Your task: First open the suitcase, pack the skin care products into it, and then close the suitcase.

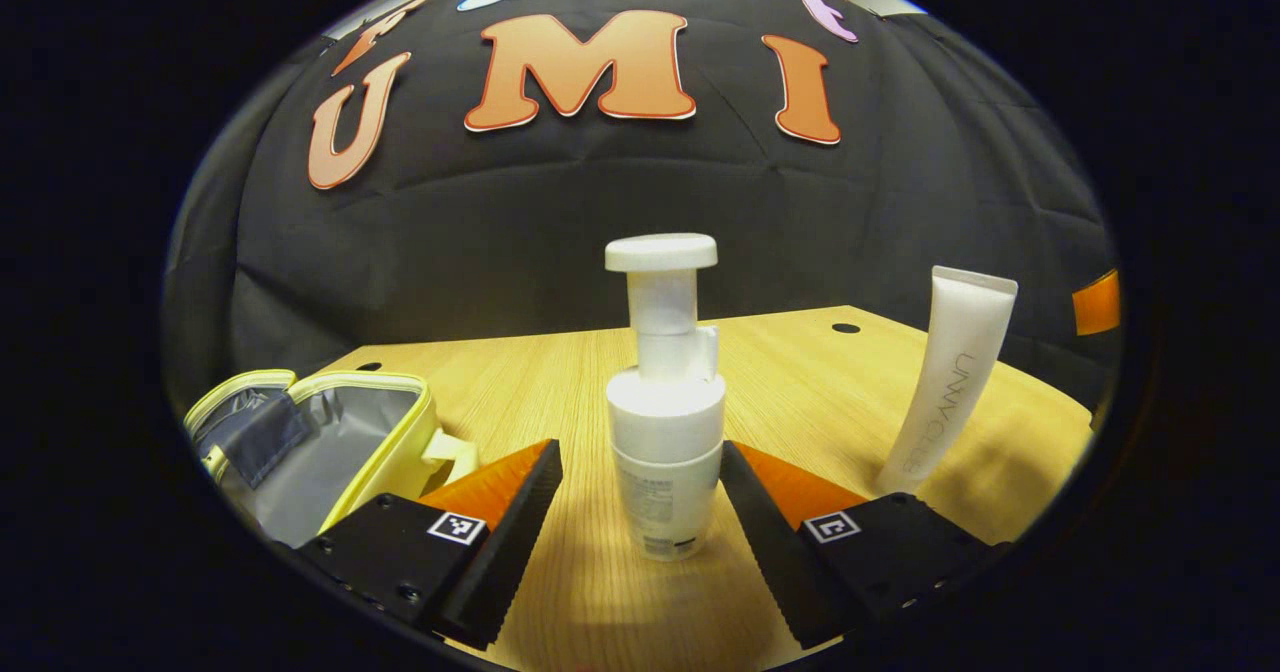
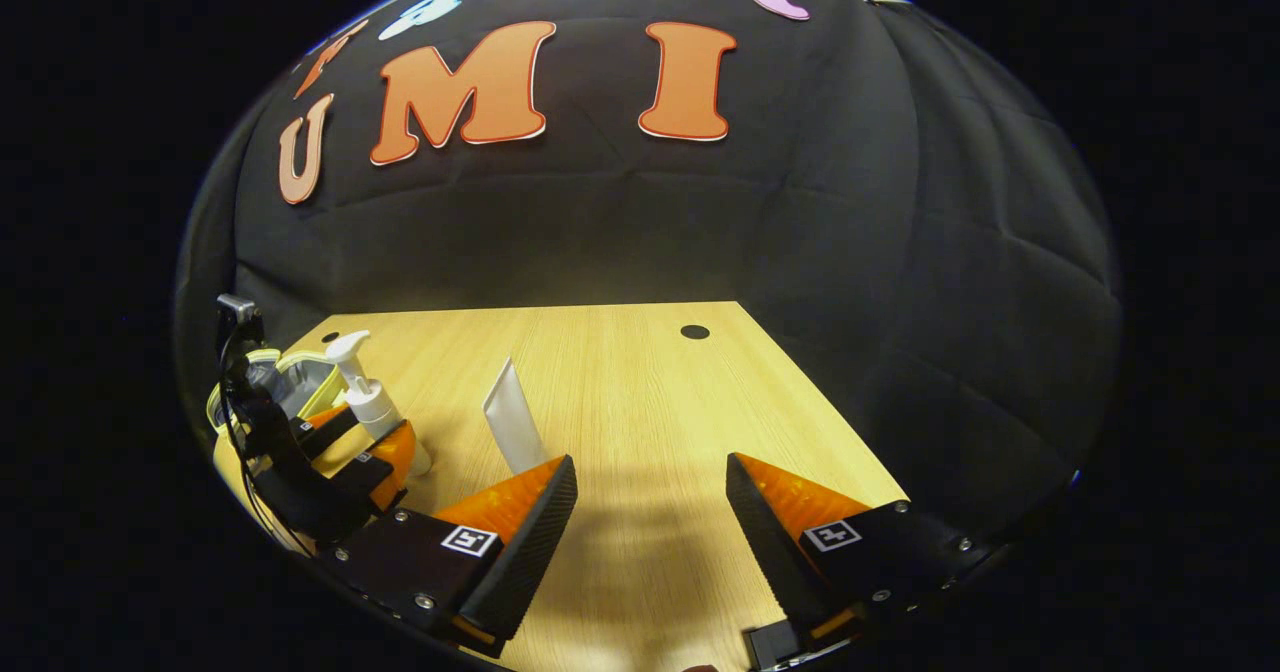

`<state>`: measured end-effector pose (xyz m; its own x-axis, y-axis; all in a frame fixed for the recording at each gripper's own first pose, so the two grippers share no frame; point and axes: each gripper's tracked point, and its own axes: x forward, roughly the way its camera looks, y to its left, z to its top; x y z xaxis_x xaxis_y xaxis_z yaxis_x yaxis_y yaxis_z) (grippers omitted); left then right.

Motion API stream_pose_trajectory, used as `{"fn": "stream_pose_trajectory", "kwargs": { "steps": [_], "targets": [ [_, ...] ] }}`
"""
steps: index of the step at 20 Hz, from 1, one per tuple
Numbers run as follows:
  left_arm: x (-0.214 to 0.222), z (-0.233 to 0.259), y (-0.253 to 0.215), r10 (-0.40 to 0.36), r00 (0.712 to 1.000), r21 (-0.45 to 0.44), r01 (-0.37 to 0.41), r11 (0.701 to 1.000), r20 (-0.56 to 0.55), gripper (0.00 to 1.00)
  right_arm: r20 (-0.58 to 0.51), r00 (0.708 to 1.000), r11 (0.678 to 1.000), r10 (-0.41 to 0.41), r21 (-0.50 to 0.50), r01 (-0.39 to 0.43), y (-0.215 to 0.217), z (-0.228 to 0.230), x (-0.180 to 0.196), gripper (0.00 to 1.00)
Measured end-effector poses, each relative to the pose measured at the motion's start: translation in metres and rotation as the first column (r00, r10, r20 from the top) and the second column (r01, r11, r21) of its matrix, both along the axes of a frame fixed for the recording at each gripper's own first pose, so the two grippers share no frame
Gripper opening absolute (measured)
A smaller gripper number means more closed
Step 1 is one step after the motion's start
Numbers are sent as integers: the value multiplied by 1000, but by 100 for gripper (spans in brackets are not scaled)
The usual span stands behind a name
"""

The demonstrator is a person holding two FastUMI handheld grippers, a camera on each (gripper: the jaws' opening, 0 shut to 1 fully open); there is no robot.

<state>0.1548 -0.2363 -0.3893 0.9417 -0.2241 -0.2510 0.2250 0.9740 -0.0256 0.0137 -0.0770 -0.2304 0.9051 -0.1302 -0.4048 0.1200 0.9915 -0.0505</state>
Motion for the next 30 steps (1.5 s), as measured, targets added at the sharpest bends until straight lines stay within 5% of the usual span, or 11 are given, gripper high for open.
{"fn": "stream_pose_trajectory", "kwargs": {
  "steps": [4,6,9,15,19,30],
  "targets": [
    [8,-3,-8,-14,1000,25,14,1000,-11,97,-15,1000,1000,-2,26,3,4,-3,-1,95],
    [0,0,-9,-16,999,-10,16,1000,-31,64,-15,1000,1000,0,28,0,5,-3,-1,96],
    [4,-3,-10,-16,996,-28,14,1000,-85,59,-12,1000,999,12,31,-12,10,-3,0,96],
    [-21,15,15,-10,989,-41,4,999,-148,59,-18,997,996,78,35,-77,47,-13,8,96],
    [-42,44,40,-18,984,-53,8,999,-178,59,-69,989,984,134,127,-124,83,-32,19,96],
    [-71,75,126,14,974,-17,-18,1000,-224,59,-236,965,990,111,108,-88,98,-94,72,95]
  ]
}}
